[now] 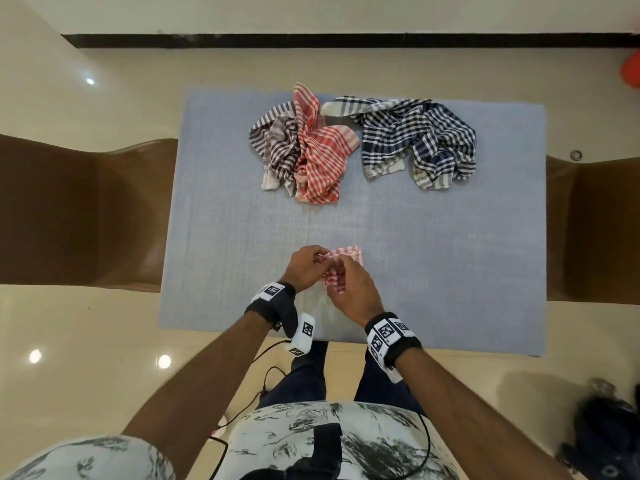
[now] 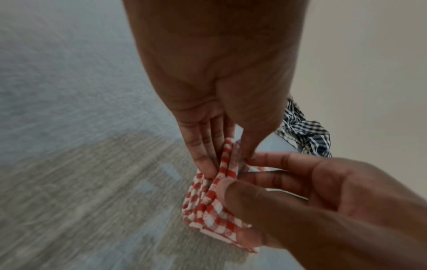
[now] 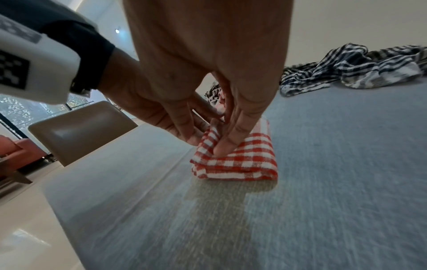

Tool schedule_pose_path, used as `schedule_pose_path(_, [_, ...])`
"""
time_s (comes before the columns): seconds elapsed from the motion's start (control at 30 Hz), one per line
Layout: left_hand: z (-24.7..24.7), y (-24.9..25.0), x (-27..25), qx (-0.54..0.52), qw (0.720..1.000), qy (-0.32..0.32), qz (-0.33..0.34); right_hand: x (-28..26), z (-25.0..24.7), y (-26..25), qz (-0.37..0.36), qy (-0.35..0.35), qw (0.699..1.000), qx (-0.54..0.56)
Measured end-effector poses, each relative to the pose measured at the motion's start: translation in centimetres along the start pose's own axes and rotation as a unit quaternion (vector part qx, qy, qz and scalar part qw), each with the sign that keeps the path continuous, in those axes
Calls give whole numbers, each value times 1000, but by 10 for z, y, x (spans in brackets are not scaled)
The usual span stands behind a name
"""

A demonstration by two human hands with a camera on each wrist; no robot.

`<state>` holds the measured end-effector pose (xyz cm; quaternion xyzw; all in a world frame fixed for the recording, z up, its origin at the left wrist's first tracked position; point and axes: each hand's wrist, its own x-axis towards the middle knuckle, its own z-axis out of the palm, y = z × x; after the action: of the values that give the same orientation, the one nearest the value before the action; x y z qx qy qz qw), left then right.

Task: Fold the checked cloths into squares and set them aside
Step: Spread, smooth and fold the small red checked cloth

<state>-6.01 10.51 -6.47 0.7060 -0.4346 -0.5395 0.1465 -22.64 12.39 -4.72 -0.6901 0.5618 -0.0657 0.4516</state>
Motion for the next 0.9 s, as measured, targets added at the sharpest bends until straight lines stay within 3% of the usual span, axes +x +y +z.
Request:
schedule_pose_path(0.23, [9,10,-1,81,990,104,58,-14,6,17,-33,-4,997,-74])
schedule_pose_path(0.4, [14,8,-6,106,982,152,34,-17,13,20,-79,-22,985,-153])
schedule_pose_path(0.5, [16,11,-10,145,977,105,114,-18,15,22,-100,-53,975,-191])
schedule_pose_path(0.6, [20,6,-14,194,964,8,183,-17,1,19,-53,-38,996,-62])
schedule_pose_path(0.7, [22,-7,-15,209,958,-9,199,-9,-20,20,80,26,986,141])
schedule_pose_path(0.8, [25,-11,-18,205,955,-14,213,5,-28,19,193,-23,904,381])
schedule_pose_path(0.87, [26,-11,-17,191,959,-14,208,14,-24,16,234,-54,856,458])
schedule_pose_path(0.9, [27,-10,-17,187,961,-10,205,19,-22,16,249,-52,849,463])
